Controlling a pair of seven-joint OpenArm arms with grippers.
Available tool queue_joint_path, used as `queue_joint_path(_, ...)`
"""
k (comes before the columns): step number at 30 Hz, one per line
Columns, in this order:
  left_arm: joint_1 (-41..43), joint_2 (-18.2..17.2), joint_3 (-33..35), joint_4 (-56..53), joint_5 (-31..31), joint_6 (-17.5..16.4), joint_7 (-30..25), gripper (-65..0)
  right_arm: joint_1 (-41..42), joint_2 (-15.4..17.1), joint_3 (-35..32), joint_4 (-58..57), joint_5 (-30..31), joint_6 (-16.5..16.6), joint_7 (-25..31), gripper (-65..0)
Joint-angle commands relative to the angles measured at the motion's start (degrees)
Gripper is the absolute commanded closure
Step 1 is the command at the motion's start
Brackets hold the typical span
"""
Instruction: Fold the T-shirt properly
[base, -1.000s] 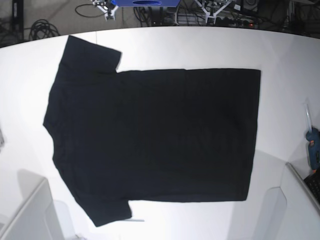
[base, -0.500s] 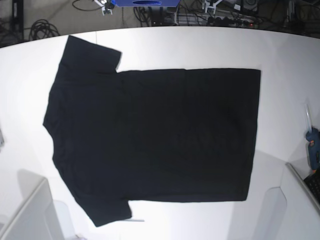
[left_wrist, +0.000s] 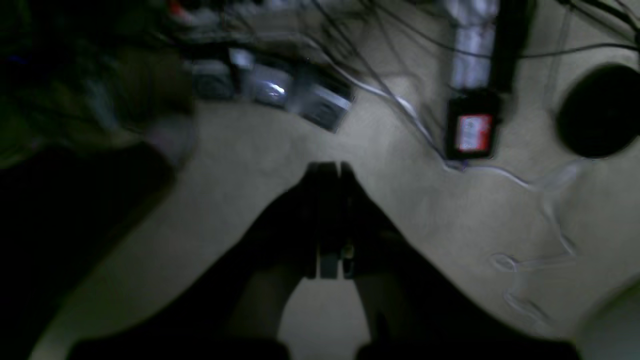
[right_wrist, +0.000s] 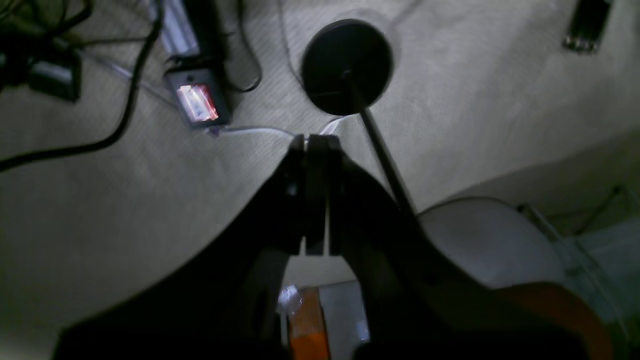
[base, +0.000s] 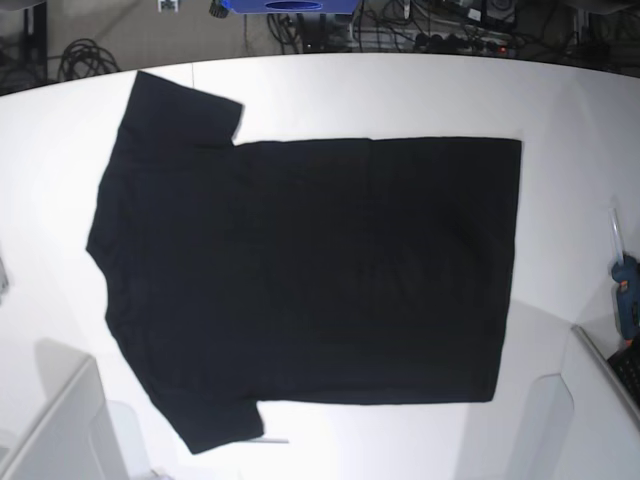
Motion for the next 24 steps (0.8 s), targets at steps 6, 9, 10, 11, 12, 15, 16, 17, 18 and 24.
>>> queue_joint_path(6, 14.2, -4.5, -0.5, 20.0, -0.1, 0.1, -0.2, 0.0, -8.8, -1.5, 5.3, 15.4, 0.3, -0.2, -1.4, 0.0)
queue_joint_path(9, 20.3, -6.9, -2.1, 29.4, -5.9, 0.1, -0.2, 0.0, -11.1, -3.3, 9.0, 23.1, 0.3, -0.2, -3.9, 0.0)
queue_joint_path(10, 22.3, -7.9, -3.3, 32.3, -9.5, 0.1, -0.2, 0.0, -11.7, -4.0, 10.7, 26.3, 0.3, -0.1, -5.0, 0.0)
queue_joint_path(11, 23.9, -8.9, -3.8, 34.6, -12.1, 0.1, -0.2, 0.0, -12.3, -4.7, 11.9, 28.8, 0.3, -0.1, -5.9, 0.0)
queue_joint_path(12, 25.8, -10.5, -4.6, 37.3, -14.8, 0.1, -0.2, 0.0, -13.0, -5.5, 13.2, 31.7, 0.3, 0.0, -6.9, 0.0)
queue_joint_path(15, 30.7, -13.4, -6.6, 44.0, -18.1, 0.1, -0.2, 0.0, -14.9, -7.4, 15.7, 40.0, 0.3, 0.0, -8.8, 0.0)
queue_joint_path(16, 32.0, -13.5, -8.0, 46.1, -18.9, 0.1, -0.2, 0.0, -15.7, -7.9, 16.0, 43.0, 0.3, 0.0, -9.2, 0.0)
queue_joint_path(17, 33.3, -13.4, -9.5, 47.8, -18.9, 0.1, -0.3, 0.0, -16.2, -8.1, 16.0, 45.9, 0.3, 0.0, -9.8, 0.0)
queue_joint_path(18, 34.2, -13.4, -10.8, 49.4, -18.8, 0.1, -0.3, 0.0, -16.6, -8.3, 16.0, 48.5, 0.3, 0.0, -10.3, 0.0)
queue_joint_path(24, 35.6, -11.5, -16.7, 57.5, -19.5, -6.7, -0.3, 0.0, -15.2, -8.3, 16.1, 63.5, 5.4, 0.0, -16.9, 0.0)
